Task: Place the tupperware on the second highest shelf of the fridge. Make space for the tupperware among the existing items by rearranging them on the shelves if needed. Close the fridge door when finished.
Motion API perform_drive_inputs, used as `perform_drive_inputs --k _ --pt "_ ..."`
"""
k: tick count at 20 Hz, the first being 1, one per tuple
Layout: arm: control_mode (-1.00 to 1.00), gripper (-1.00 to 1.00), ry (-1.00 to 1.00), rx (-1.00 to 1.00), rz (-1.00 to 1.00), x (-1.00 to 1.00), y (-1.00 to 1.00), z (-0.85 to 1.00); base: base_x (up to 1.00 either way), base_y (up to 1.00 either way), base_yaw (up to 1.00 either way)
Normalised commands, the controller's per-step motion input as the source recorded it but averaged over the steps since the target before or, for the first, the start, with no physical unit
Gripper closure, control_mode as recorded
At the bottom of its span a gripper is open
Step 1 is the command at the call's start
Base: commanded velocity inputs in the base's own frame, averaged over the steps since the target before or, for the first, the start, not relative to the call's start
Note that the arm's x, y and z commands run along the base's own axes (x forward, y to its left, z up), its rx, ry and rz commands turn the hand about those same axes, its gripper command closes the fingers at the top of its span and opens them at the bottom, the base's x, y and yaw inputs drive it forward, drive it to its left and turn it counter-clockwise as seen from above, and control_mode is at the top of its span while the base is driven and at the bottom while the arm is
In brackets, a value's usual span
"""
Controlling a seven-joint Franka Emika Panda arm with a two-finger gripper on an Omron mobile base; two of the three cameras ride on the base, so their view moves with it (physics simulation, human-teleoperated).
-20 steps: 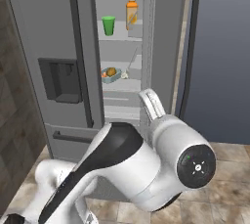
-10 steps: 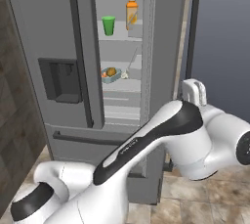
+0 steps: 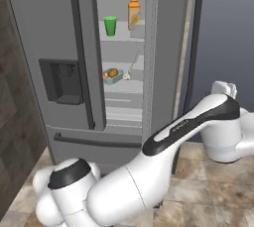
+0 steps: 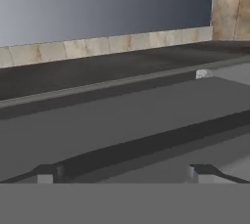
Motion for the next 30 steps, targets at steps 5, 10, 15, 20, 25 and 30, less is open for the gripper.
perform_drive_inputs --k 5,10,15,20,25,30 --pt "-1.00 -1.00 0.00 0.08 -0.08 0.15 -0.04 -0.77 0.00 0.00 0.00" --pt "-1.00 -1.00 0.00 0.02 0.03 0.07 0.14 -0.78 0.00 0.00 0.00" --pt "-1.00 -1.00 0.07 0.00 0.10 0.46 0.21 -0.52 0.00 0.00 0.00" --pt "-1.00 -1.00 0.07 0.02 0.15 0.55 0.07 -0.25 0.00 0.00 0.00" --pt "-1.00 -1.00 0.02 0.05 0.21 0.47 0.00 -0.09 0.00 0.00 0.00" --pt "-1.00 -1.00 0.00 0.01 0.28 0.18 0.22 -0.03 0.00 0.00 0.00"
